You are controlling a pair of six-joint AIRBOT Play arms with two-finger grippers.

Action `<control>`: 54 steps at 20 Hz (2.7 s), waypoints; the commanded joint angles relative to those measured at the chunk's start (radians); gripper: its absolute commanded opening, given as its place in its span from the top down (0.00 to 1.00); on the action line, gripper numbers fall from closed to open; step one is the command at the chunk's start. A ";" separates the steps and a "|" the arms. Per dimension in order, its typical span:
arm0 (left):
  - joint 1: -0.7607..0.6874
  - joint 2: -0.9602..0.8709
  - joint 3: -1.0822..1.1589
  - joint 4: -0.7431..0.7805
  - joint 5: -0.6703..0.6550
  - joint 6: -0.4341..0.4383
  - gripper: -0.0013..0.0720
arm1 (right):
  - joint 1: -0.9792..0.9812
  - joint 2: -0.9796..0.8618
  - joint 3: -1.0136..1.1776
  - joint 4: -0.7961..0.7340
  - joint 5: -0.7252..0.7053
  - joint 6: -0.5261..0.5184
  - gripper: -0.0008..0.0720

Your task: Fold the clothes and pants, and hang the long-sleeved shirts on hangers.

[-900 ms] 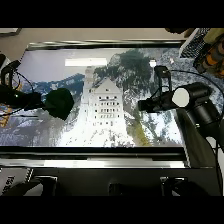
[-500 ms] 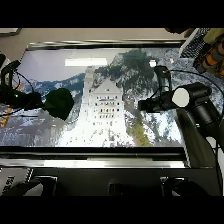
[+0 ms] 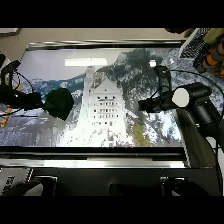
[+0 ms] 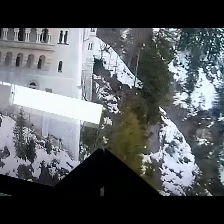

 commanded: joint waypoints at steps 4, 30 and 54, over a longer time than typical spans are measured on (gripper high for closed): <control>0.000 0.000 0.000 0.000 0.025 0.000 0.96 | 0.001 0.001 0.001 0.000 0.000 0.000 0.94; -0.012 -0.406 0.087 0.009 0.325 -0.011 0.96 | 0.001 0.001 0.001 0.009 0.019 0.025 0.93; -0.892 -0.647 0.204 -0.471 0.747 -0.032 0.52 | 0.001 0.227 0.001 -0.560 0.474 0.256 0.86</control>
